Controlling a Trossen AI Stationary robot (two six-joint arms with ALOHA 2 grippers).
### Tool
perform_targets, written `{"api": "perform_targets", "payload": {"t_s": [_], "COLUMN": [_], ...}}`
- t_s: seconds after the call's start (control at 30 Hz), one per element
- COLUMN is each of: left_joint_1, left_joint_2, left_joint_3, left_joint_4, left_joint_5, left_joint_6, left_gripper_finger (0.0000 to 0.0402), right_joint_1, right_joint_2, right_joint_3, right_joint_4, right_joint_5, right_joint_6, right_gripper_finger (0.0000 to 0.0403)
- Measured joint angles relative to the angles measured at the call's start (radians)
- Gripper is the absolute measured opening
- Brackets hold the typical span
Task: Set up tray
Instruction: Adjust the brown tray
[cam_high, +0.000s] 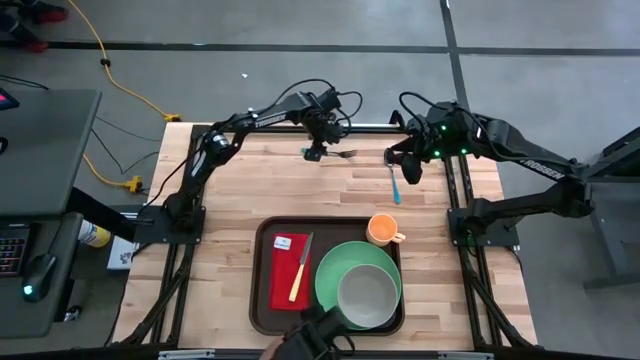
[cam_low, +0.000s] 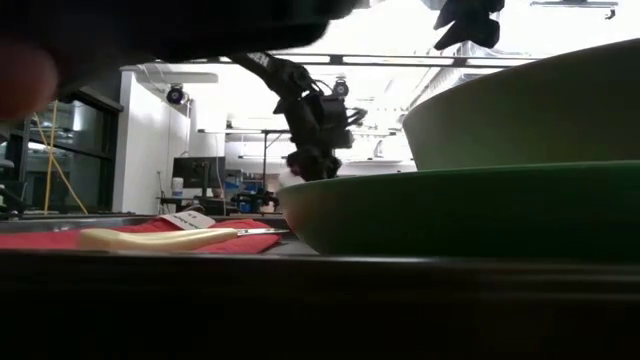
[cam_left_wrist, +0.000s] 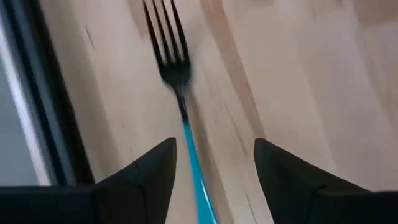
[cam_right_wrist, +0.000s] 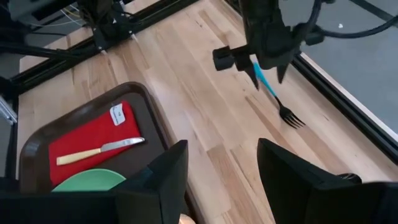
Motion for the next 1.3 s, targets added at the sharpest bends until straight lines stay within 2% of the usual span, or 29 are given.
{"api": "perform_targets", "payload": {"t_s": [0.27,0.43,0.57,0.7,0.87,1.3], "left_joint_1": [-0.006,-0.002,-0.005,-0.012,-0.013,-0.033], "left_joint_2": [0.066,0.156,0.166,0.179,0.176,0.178], "left_joint_3": [0.144,0.264,0.249,0.248,0.250,0.263], "left_joint_4": [-0.008,-0.101,-0.156,-0.183,-0.124,-0.091], "left_joint_5": [0.040,0.075,0.116,0.071,-0.131,-0.142], "left_joint_6": [-0.049,-0.164,-0.232,-0.240,-0.290,-0.208], "left_gripper_finger": [0.0239,0.0243,0.0243,0.0243,0.0243,0.0243], "right_joint_1": [0.000,0.000,0.000,0.000,0.000,0.000], "right_joint_2": [0.000,0.000,0.000,0.000,0.000,0.000], "right_joint_3": [0.000,0.000,0.000,0.000,0.000,0.000], "right_joint_4": [-0.002,0.002,-0.001,-0.009,-0.010,-0.027], "right_joint_5": [-0.016,-0.017,-0.030,-0.037,-0.046,-0.069], "right_joint_6": [-0.015,-0.027,-0.029,-0.038,-0.049,-0.053], "right_gripper_finger": [0.0169,0.0169,0.0169,0.0169,0.0169,0.0169]}}
